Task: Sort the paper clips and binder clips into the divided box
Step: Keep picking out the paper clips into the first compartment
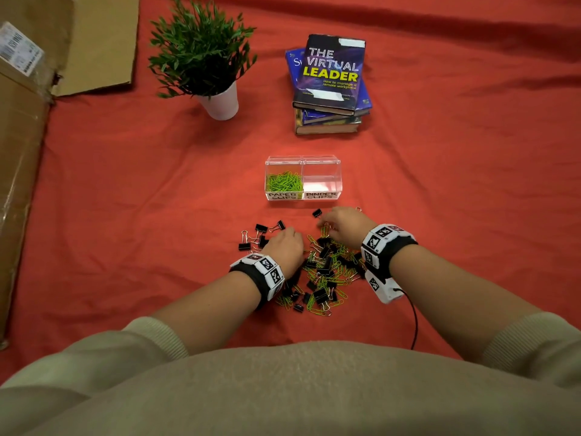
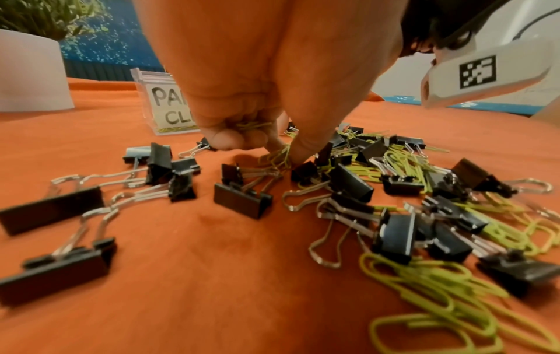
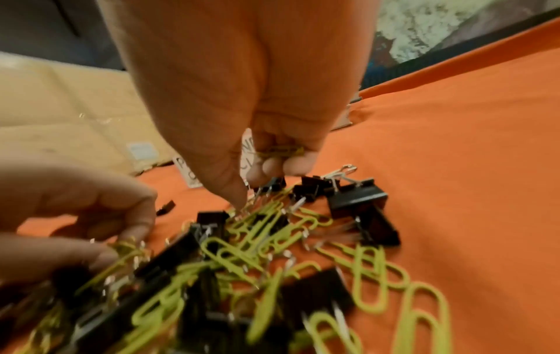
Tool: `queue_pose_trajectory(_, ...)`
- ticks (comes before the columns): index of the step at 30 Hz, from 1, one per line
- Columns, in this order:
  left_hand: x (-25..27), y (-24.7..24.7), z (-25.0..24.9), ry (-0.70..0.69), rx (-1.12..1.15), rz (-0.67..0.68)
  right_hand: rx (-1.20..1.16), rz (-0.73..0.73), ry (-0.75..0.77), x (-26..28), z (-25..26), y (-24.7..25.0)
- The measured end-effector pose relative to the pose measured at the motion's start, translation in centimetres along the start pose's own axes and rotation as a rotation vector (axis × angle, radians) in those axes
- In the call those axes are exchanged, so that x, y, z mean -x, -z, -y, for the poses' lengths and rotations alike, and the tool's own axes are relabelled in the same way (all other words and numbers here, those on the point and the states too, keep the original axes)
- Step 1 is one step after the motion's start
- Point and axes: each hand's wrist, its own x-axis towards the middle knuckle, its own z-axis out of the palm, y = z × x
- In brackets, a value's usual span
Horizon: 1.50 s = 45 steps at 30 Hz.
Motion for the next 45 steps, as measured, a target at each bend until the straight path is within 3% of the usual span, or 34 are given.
queue_pose_trajectory(8,0.8,0.0,-0.3,-0.059,-0.048,0.000,0.142,-0.116,0.084,1.0,-1.2,-2.2)
queue_pose_trajectory(13,0.6,0.1,0.2,-0.008,0.147,-0.011,0.129,-0.141,0.012,1.1,-0.7,-3.5)
queue_pose_trajectory(20,-1.0,4.3,1.6,0.276,0.635,-0.201,-0.453,-0.037,-0.283,1.4,0.3,-1.3)
queue_pose_trajectory(23,-2.9,7.1,2.8,0.289,0.685,-0.280,-0.762,-0.037,-0.331,1.6,0.7,0.8)
queue_pose_trajectory(26,-4.9,9.4,3.7,0.273,0.640,-0.354,-0.892,-0.084,-0.349,1.1,1.3,2.9)
queue_pose_trajectory(29,-6.5,10.3,4.5,0.261,0.490,-0.315,-0.812,-0.131,-0.348,-0.5,2.1,4.8)
queue_pose_trajectory(33,-6.8,9.8,4.6,0.213,0.391,-0.225,-0.536,-0.222,-0.295,-3.9,3.6,6.0)
queue_pose_trajectory(36,-5.4,9.5,4.8,0.198,0.440,-0.312,-0.332,-0.257,-0.239,-6.2,5.2,6.2)
queue_pose_trajectory(39,-2.9,8.4,5.3,0.216,0.492,-0.408,-0.211,-0.197,-0.184,-7.8,7.1,5.9)
queue_pose_trajectory(45,2.0,3.9,6.4,0.206,0.424,-0.097,-0.145,-0.163,-0.080,-9.0,8.4,4.5)
